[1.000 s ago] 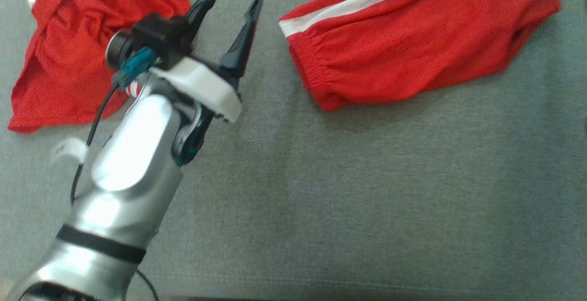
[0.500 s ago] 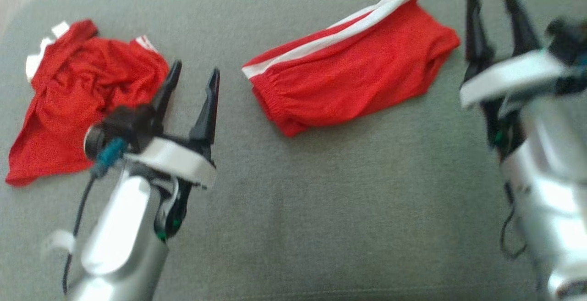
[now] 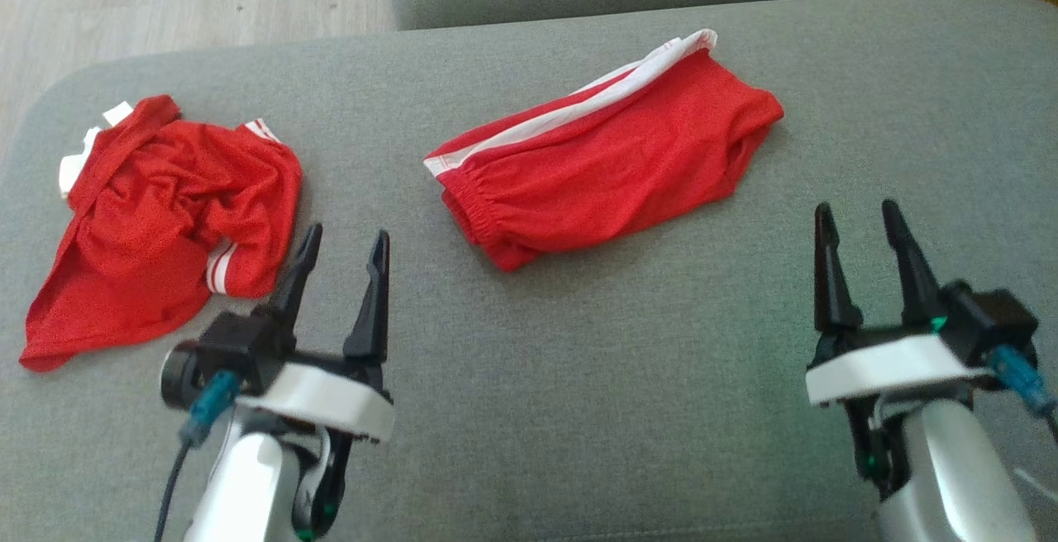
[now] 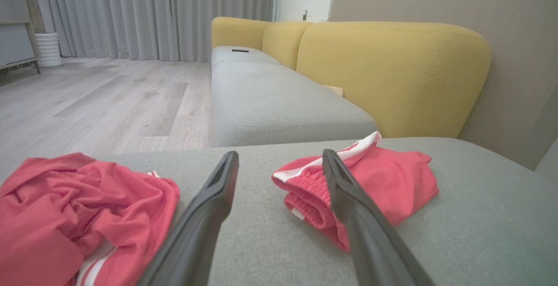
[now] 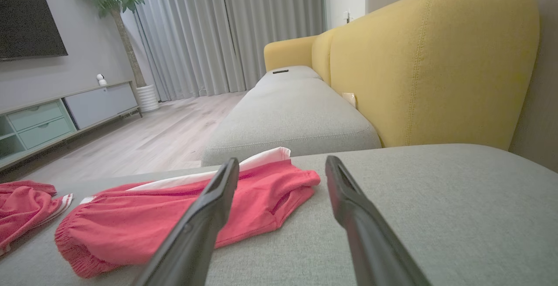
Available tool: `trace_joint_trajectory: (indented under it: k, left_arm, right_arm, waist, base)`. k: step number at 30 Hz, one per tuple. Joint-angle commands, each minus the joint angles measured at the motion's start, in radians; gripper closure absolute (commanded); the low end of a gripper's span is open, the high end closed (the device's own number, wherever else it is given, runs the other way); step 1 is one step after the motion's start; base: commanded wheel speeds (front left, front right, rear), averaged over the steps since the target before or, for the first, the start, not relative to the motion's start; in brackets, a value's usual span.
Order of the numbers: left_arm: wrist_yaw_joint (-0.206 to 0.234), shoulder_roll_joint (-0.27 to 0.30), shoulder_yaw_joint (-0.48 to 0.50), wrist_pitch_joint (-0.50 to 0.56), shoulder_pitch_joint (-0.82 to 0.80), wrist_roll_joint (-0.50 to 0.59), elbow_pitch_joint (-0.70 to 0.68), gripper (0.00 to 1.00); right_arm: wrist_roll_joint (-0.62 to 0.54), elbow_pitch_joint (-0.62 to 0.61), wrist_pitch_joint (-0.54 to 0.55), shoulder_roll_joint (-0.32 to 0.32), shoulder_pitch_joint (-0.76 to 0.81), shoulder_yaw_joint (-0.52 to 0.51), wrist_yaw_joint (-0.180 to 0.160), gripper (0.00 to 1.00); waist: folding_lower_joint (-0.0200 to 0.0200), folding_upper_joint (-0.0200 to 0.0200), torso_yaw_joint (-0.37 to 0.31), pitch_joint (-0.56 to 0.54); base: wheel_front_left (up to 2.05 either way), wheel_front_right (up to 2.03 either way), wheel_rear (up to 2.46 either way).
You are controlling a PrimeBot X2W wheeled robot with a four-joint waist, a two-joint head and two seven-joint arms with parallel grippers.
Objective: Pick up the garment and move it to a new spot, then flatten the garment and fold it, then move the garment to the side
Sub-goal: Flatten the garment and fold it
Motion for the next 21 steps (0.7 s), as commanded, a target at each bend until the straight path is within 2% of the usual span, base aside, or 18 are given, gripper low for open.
trace_joint_trajectory:
  k: [1, 12, 19, 21]
  left_arm:
    - [-0.006, 0.000, 0.044, -0.005, -0.015, 0.012, -0.044, 0.00]
    - [-0.037, -0.019, 0.073, -0.005, 0.026, 0.039, -0.090, 0.00]
    - [-0.043, -0.021, 0.051, -0.005, -0.002, 0.031, -0.089, 0.00]
    - [-0.045, -0.021, 0.036, -0.005, -0.015, 0.029, -0.085, 0.00]
  right_arm:
    - [0.008, -0.043, -0.010, 0.009, -0.008, 0.026, -0.001, 0.00]
    - [0.022, -0.072, -0.010, 0.009, 0.037, 0.035, -0.001, 0.00]
    - [0.032, -0.038, -0.005, 0.009, 0.009, 0.004, -0.001, 0.00]
    - [0.075, -0.009, 0.014, 0.009, -0.021, -0.015, -0.001, 0.00]
  waist:
    - [0.0001, -0.0001, -0.001, -0.002]
    - [0.0001, -0.0001, 0.011, -0.006]
    - [0.0001, -0.0001, 0.043, 0.049]
    - [0.0001, -0.0001, 0.059, 0.075]
  base:
    - [0.00, 0.00, 0.00]
    - [0.00, 0.00, 0.00]
    - [0.00, 0.00, 0.00]
    - [0.00, 0.00, 0.00]
